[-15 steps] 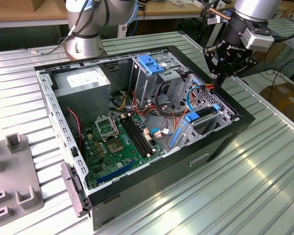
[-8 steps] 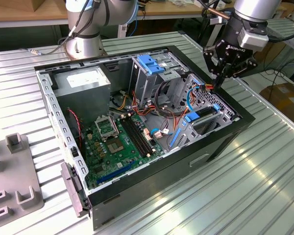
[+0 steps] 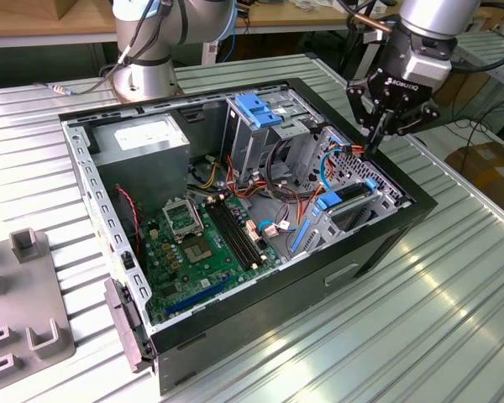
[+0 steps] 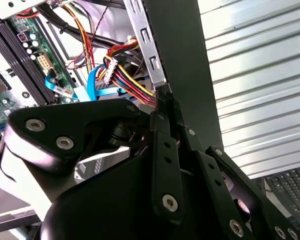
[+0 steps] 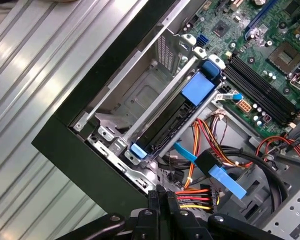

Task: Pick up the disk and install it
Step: 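Insert the first disk wire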

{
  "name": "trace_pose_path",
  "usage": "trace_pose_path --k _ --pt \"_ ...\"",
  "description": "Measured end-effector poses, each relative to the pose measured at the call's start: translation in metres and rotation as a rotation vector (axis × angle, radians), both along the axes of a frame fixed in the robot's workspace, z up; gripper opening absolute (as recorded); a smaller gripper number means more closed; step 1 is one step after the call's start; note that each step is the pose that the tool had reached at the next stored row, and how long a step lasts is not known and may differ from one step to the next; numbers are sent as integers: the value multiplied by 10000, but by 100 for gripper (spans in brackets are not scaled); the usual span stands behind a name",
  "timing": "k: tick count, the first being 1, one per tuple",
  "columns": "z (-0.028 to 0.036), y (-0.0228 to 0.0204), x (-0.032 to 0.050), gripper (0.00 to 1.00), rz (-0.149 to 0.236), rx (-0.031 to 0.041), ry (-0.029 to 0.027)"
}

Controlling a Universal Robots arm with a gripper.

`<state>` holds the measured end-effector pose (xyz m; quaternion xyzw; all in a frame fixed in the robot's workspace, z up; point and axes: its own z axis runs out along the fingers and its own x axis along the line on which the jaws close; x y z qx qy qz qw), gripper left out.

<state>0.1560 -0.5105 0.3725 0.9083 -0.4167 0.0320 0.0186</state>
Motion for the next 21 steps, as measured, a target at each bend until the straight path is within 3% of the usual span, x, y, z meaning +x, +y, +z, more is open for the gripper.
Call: trace_pose_path --k 6,21 --pt "-2 1 -5 18 -355 -1 0" --pt "-22 0 -5 18 -2749 -1 0"
